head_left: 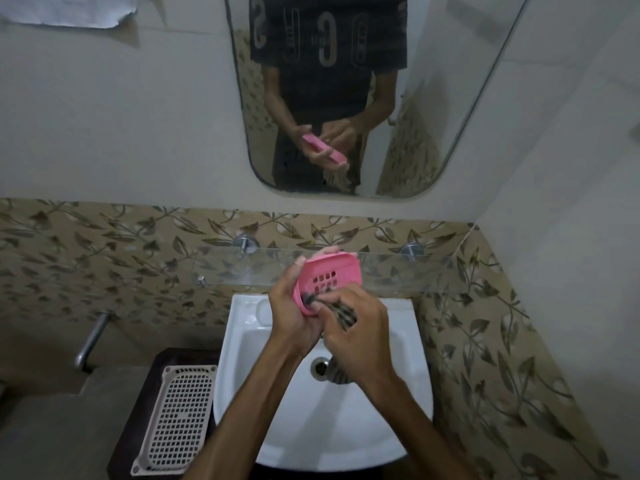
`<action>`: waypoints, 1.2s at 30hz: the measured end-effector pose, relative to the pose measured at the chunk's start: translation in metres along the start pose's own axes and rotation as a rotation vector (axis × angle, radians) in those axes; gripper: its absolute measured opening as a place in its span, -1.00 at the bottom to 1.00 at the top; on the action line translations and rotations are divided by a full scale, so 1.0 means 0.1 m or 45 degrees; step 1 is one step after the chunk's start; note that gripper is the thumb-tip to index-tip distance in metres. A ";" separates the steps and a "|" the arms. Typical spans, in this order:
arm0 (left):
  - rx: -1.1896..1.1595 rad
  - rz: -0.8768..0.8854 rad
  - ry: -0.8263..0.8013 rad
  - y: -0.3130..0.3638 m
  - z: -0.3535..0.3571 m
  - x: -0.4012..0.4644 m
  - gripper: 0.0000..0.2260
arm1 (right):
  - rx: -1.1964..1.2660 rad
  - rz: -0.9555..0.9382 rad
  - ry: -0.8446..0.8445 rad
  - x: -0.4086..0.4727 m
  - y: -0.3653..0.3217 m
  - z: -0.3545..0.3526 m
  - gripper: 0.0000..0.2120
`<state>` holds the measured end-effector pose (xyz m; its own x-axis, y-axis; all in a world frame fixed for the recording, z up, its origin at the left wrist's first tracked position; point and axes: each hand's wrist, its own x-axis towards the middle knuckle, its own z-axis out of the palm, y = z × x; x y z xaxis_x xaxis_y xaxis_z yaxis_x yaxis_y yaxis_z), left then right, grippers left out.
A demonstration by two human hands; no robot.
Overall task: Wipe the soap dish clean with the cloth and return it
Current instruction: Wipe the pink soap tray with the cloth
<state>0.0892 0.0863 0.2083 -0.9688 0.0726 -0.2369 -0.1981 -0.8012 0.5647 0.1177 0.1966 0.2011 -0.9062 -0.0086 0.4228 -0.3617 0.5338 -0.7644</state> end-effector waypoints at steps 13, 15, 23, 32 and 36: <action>0.007 0.046 -0.069 -0.06 -0.11 -0.02 -0.46 | -0.114 0.085 0.026 0.01 0.01 -0.05 -0.91; 0.031 0.039 -0.068 -0.04 -0.10 -0.03 -0.45 | -0.152 0.042 0.010 0.02 0.01 -0.07 -0.91; 0.031 0.013 -0.076 -0.05 -0.02 -0.06 -0.40 | -0.153 0.111 0.104 0.08 0.03 -0.09 -0.92; -0.009 0.027 -0.063 -0.05 0.02 -0.12 -0.40 | -0.234 -0.038 0.156 0.30 0.05 -0.15 -0.90; 0.035 0.053 -0.097 0.01 0.08 -0.13 -0.34 | -0.408 -0.350 0.141 0.48 0.03 -0.25 -0.93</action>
<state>0.1003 0.0888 0.2181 -0.9846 0.0854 -0.1524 -0.1604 -0.7878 0.5947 0.0788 0.2188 0.2315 -0.7506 -0.1058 0.6522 -0.4841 0.7599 -0.4339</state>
